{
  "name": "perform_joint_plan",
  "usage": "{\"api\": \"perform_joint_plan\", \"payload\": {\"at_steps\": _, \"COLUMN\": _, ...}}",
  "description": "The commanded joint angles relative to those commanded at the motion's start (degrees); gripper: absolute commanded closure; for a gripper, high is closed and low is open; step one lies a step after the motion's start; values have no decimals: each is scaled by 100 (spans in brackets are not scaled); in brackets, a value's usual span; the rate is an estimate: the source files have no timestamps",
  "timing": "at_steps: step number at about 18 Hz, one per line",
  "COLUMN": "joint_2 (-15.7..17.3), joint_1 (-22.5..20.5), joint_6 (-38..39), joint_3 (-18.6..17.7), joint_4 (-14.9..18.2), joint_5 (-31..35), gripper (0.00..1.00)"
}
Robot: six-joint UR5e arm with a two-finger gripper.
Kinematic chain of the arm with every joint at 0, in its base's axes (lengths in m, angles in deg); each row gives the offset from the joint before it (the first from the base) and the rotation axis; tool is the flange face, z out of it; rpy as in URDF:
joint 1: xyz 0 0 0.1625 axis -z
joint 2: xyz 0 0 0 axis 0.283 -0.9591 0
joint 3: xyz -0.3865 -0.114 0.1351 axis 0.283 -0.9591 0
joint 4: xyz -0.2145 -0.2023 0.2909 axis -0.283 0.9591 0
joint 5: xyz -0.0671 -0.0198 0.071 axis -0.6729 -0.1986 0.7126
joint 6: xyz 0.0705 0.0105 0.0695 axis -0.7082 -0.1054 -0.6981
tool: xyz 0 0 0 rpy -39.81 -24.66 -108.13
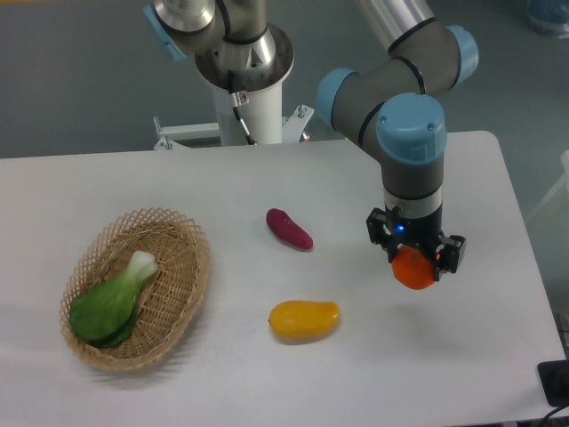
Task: Place the orange in the basket
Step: 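Hold the orange in the gripper above the table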
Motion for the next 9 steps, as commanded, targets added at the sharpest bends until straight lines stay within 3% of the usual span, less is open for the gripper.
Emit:
{"api": "perform_joint_plan", "payload": {"at_steps": 4, "joint_2": -9, "joint_1": 9, "joint_6": 9, "joint_3": 105, "joint_4": 17, "joint_5": 18, "gripper": 30}}
{"api": "perform_joint_plan", "payload": {"at_steps": 7, "joint_2": -140, "joint_1": 35, "joint_6": 9, "joint_3": 447, "joint_4": 412, "joint_5": 280, "gripper": 30}}
{"api": "perform_joint_plan", "payload": {"at_steps": 9, "joint_2": -176, "joint_1": 53, "joint_6": 97, "joint_3": 510, "joint_4": 448, "joint_5": 246, "gripper": 31}}
